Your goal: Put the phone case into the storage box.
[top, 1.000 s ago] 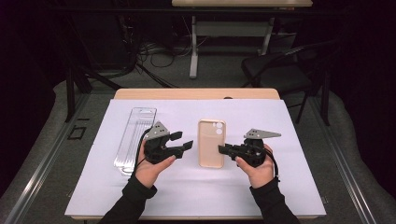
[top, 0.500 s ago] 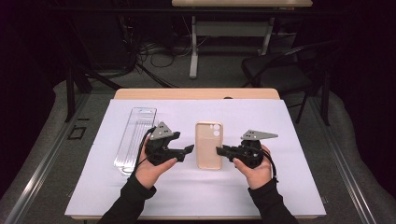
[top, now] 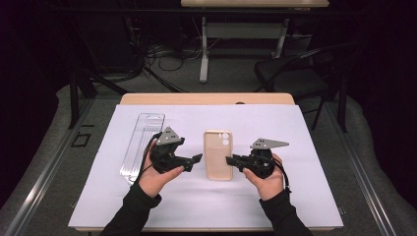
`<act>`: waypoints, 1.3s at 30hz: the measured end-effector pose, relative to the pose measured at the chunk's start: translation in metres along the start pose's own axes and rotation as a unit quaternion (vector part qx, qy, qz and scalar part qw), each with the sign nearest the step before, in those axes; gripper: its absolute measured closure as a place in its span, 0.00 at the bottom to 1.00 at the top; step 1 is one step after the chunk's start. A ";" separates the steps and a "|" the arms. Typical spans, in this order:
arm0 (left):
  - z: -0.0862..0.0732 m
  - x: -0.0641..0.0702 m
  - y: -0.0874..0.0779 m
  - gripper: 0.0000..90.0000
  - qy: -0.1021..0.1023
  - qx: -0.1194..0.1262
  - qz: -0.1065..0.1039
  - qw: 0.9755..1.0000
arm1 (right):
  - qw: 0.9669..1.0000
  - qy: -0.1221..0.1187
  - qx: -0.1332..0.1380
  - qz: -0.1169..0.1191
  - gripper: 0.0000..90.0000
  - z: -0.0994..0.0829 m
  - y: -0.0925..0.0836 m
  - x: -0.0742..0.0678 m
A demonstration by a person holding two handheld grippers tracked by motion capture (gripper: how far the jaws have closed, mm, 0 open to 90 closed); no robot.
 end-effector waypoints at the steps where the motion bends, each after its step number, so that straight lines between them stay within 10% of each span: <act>1: 0.001 0.000 0.000 0.17 -0.001 0.001 0.002 1.000 | 1.000 0.000 0.000 0.000 0.91 0.000 0.000 0.000; 21: 0.035 -0.005 -0.005 0.17 0.049 -0.025 0.008 0.998 | 1.000 0.001 0.004 -0.003 0.91 0.001 0.000 0.001; 39: 0.061 0.004 0.003 0.21 0.112 -0.050 0.038 0.992 | 1.000 0.005 0.009 -0.014 0.91 -0.001 0.000 0.004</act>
Point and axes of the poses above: each handheld gripper's, and its own axes: y roughly forward along the jaws, z roughly out of its top, x roughly to its right, the point moved 4 cm from there along y, roughly forward along the jaws, and after that the axes turned 8 degrees about z, right-handed, at the moved point
